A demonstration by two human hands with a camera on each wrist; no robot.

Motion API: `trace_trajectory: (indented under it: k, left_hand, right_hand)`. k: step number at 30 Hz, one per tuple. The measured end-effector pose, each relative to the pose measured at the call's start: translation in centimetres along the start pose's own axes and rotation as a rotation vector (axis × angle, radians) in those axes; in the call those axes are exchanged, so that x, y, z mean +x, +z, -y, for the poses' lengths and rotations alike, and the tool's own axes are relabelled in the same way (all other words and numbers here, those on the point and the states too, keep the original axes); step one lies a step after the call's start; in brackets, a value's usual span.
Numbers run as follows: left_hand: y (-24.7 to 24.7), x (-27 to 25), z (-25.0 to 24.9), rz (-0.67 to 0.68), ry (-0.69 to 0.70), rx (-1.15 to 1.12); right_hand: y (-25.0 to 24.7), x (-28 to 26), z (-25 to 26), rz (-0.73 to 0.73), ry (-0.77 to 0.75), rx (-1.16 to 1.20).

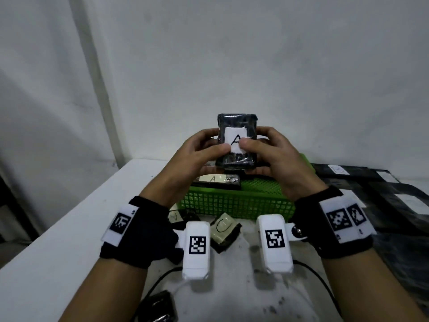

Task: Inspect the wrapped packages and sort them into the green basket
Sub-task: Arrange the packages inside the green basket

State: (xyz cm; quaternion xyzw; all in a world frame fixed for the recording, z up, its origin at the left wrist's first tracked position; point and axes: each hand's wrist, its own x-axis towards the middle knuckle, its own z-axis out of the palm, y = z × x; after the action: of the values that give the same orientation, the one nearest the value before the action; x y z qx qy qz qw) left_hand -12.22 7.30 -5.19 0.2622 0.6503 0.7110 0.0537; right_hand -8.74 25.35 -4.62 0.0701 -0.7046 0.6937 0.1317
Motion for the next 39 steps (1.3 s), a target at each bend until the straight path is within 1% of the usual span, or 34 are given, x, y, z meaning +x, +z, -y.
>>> trace_trajectory:
  k: [2, 6, 8, 11, 12, 14, 16, 17, 20, 21, 24, 26, 28, 30, 33, 35, 37, 39]
  left_hand:
    - [0.3, -0.1, -0.1, 0.002, 0.025, 0.038]
    - [0.9, 0.0, -0.4, -0.032, 0.065, 0.124]
    - [0.9, 0.1, -0.3, -0.034, 0.077, 0.150]
    - [0.7, 0.1, -0.3, -0.002, 0.076, 0.114]
    - [0.8, 0.1, -0.4, 0.009, 0.073, 0.103]
    - [1.0, 0.1, -0.7, 0.021, 0.071, 0.066]
    - [1.2, 0.3, -0.8, -0.004, 0.087, 0.007]
    - [1.3, 0.3, -0.8, -0.023, 0.107, -0.001]
    - [1.6, 0.3, -0.4, -0.053, 0.160, 0.063]
    - [1.8, 0.3, -0.4, -0.041, 0.172, 0.081]
    - [2.0, 0.3, -0.4, -0.030, 0.196, 0.118]
    - [2.0, 0.4, -0.4, -0.043, 0.190, 0.136]
    - [1.9, 0.4, -0.2, -0.051, 0.162, 0.127]
    - [2.0, 0.4, -0.1, -0.055, 0.123, 0.094]
    - [2.0, 0.3, 0.0, -0.029, 0.076, 0.075]
    - [1.9, 0.1, 0.0, -0.029, 0.069, 0.053]
    - [1.8, 0.1, 0.0, -0.062, 0.082, 0.034]
    - [1.8, 0.1, 0.0, -0.085, 0.105, 0.077]
  right_hand:
    - [-0.1, -0.2, -0.1, -0.018, -0.027, -0.015]
    - [0.3, -0.3, -0.7, -0.117, -0.126, -0.122]
    - [0.2, -0.4, -0.8, -0.125, -0.137, -0.150]
    - [-0.6, -0.4, -0.6, -0.080, -0.088, -0.078]
    - [-0.8, -0.4, -0.6, -0.086, -0.077, -0.059]
    - [-0.9, -0.4, -0.5, -0.158, -0.118, -0.088]
    - [-0.9, -0.5, -0.2, -0.217, -0.173, -0.177]
    - [-1.0, -0.5, -0.1, -0.201, -0.170, -0.190]
    - [-1.0, -0.8, 0.0, -0.092, -0.062, -0.096]
    - [-1.0, -0.7, -0.1, -0.099, -0.056, -0.089]
    - [-1.1, -0.5, -0.3, -0.190, -0.091, -0.075]
    - [-1.1, -0.4, -0.3, -0.209, -0.109, -0.088]
    - [-1.2, -0.4, -0.2, -0.192, -0.113, -0.102]
    - [-1.4, -0.5, 0.0, -0.139, -0.082, -0.075]
    - [-1.6, -0.7, 0.2, -0.028, 0.011, -0.004]
    - [-1.7, -0.7, 0.1, -0.036, 0.025, 0.010]
    - [-1.9, -0.6, 0.1, -0.077, -0.017, -0.026]
    - [-2.2, -0.8, 0.3, -0.061, -0.033, -0.038]
